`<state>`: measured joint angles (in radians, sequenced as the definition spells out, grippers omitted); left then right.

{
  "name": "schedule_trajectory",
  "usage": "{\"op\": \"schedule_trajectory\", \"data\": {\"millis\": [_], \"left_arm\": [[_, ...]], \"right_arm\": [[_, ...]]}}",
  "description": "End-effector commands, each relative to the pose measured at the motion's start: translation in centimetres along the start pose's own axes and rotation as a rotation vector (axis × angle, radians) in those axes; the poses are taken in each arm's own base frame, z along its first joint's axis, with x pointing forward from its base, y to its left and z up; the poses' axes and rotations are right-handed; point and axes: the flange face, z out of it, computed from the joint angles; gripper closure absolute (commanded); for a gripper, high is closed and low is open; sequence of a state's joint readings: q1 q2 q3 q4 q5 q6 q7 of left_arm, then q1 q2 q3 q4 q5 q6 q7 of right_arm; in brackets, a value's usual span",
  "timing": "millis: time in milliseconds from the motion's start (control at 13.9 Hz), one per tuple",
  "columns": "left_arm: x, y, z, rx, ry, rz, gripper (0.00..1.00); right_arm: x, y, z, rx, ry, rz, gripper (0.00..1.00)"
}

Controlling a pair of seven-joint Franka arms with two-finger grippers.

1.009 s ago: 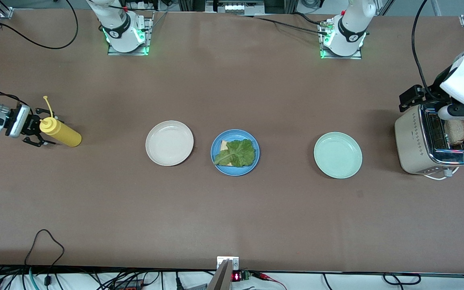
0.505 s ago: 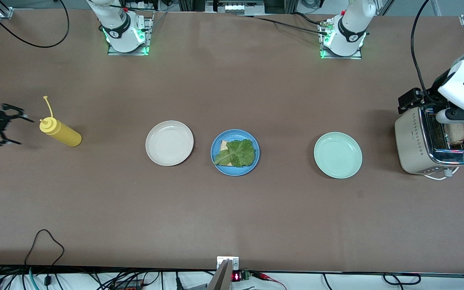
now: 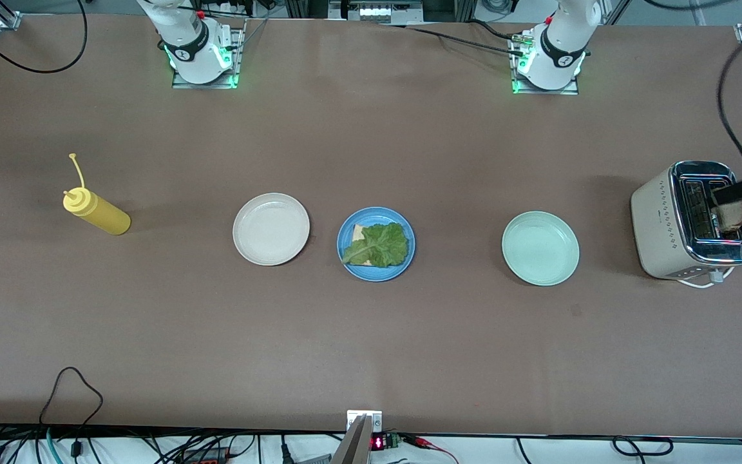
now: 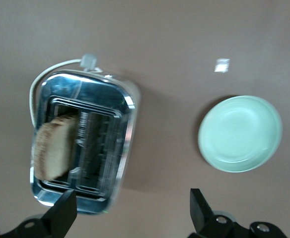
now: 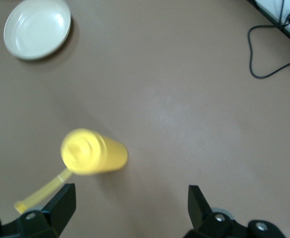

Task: Make sandwich in blue plate with both arms
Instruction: 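Grasp the second toast slice in the toaster with the left gripper and lift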

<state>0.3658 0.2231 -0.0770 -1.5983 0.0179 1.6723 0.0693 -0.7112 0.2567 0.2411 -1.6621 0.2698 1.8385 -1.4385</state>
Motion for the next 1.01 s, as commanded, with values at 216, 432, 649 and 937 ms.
{"op": "schedule_trajectory", "data": {"millis": [216,432,649,937], "left_arm": [[2.2,-10.1,6.9,-0.067,-0.073,0.171,0.0],[2.5,-10.9,8.7,-0.078,-0.099,0.197,0.0],[2.7,-12.1,10.9,-0.102,-0.122,0.284,0.04],[2.9,-12.5,12.0,-0.108,-0.138,0.296,0.41]], "right_arm": [[18.4,-12.7,-3.9,-0.095,-0.148,0.41,0.0],[23.7,-17.9,-3.6,-0.139,-0.191,0.642,0.0],[26.2,-20.3,-4.5,-0.203,-0.256,0.783,0.0],[26.5,-19.7,-5.2,-0.24,-0.268,0.795,0.0]]}}
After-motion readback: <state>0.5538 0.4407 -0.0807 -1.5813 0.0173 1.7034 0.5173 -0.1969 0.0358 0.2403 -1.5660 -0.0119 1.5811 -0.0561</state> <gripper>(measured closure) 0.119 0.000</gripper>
